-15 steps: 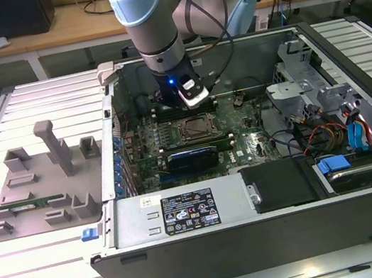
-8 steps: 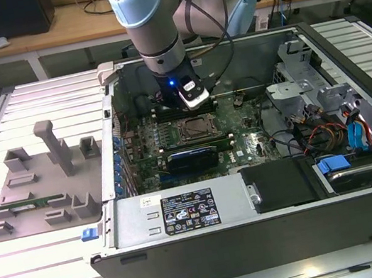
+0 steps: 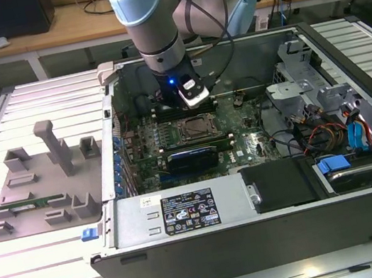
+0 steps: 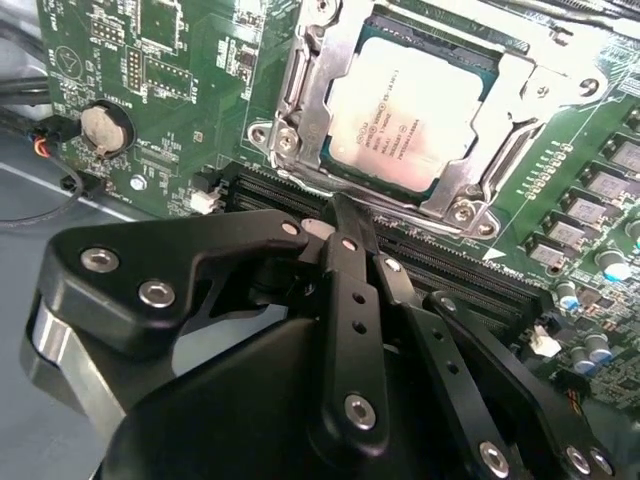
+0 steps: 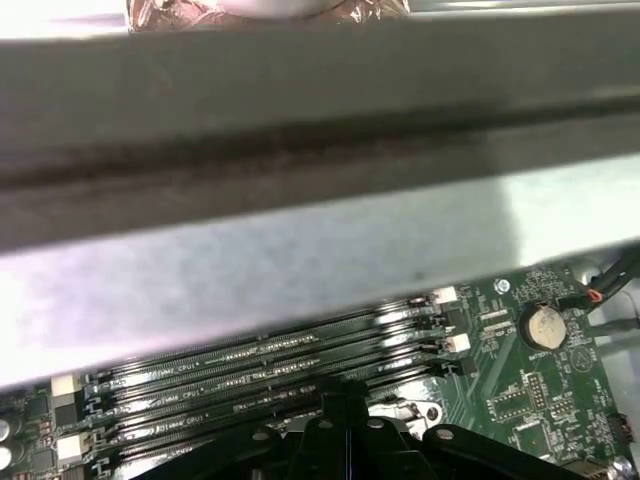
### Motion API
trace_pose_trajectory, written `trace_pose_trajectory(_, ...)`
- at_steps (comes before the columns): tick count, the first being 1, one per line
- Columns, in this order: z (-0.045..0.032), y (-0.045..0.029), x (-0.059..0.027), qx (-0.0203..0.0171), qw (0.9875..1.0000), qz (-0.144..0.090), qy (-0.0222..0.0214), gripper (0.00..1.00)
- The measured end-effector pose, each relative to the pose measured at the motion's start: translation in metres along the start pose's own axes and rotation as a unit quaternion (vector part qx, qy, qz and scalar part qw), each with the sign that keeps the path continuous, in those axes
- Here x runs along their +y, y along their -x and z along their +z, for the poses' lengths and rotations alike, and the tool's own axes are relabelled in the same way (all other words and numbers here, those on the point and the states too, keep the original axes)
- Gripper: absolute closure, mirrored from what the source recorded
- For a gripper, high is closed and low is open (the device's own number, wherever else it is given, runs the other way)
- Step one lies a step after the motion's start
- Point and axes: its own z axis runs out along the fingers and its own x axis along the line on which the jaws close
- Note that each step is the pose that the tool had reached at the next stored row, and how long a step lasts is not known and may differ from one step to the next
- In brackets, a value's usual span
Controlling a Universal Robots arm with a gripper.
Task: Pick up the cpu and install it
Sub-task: 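Install the first cpu locking lever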
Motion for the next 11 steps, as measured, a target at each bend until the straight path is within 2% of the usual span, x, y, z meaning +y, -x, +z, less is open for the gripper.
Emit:
trace_pose_trajectory(4,-0.0049,0.001,0.0011,-0.0005,1.0,-0.001,-0.0028,0.89)
trace_pose_trajectory(6,-0.0084,0.0018,0.0019,-0.0031,0.9998,-0.004,-0.0171,0.89)
trace_pose_trajectory(8,-0.0108,0.0024,0.0024,-0.0039,0.9997,-0.005,-0.0235,0.89)
trace_pose_trajectory(9,-0.0123,0.003,0.0028,-0.0047,0.9995,-0.007,-0.0312,0.89)
trace_pose_trajectory(11,-0.0136,0.0037,0.003,-0.0051,0.999,-0.008,-0.043,0.89)
